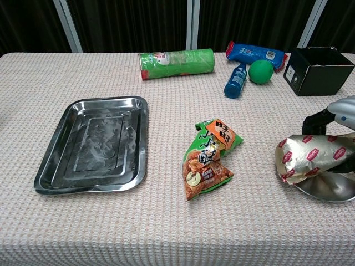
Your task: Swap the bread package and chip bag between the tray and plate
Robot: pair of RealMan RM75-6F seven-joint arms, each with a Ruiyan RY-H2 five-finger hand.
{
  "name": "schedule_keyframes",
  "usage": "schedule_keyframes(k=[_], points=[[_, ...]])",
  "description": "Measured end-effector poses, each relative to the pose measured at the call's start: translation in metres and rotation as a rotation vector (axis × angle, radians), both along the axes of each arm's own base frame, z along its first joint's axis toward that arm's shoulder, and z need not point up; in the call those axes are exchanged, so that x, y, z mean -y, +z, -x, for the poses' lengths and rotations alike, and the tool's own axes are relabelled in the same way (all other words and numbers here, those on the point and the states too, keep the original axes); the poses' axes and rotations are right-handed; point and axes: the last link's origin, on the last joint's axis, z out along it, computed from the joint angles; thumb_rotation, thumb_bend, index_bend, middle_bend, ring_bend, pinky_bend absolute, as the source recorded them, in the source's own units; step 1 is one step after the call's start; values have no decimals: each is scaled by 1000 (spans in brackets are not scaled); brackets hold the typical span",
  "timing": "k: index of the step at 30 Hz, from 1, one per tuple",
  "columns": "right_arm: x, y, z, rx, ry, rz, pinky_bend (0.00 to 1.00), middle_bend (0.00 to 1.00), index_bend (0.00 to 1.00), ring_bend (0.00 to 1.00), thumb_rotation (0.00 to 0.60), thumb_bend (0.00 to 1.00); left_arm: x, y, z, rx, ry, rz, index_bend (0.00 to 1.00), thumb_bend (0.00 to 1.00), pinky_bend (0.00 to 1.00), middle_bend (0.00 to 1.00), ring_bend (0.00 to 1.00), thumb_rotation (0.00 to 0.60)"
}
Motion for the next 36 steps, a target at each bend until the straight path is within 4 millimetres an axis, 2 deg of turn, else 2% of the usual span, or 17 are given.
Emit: schedule_keyframes(k=[2,6,11,15,19,23,28,36], points=[[0,2,-2,8,10,1,5,225,145,30,600,81,0,2,-2,6,-6,-7,128,63,84,124,8,600],[-1,12,-3,11,20,10,0,121,15,0,600,15,1,4,-8,12,-24,-12,128,63,84,126,8,600],[-5,36,-10,63,16,25,0,99,0,0,600,0,2,4,-17,36,-44,7,128,53,84,125,8,600],[-1,62,-19,164,36,129,0,99,0,0,600,0,-1,-3,-35,83,-76,58,127,29,84,126,8,600],[10,104,-29,332,61,299,0,89,0,0,600,0,-11,-20,-67,97,-182,157,128,27,84,125,8,600],[17,141,-28,446,54,398,0,70,0,0,600,0,-25,-38,-100,72,-336,229,127,27,82,125,8,600],[18,160,-19,570,-9,398,0,62,0,0,600,0,-42,-69,-140,16,-544,323,127,28,82,127,8,600],[16,179,4,673,-86,398,0,52,0,0,600,0,-46,-120,-188,-22,-804,410,128,28,82,132,8,600]])
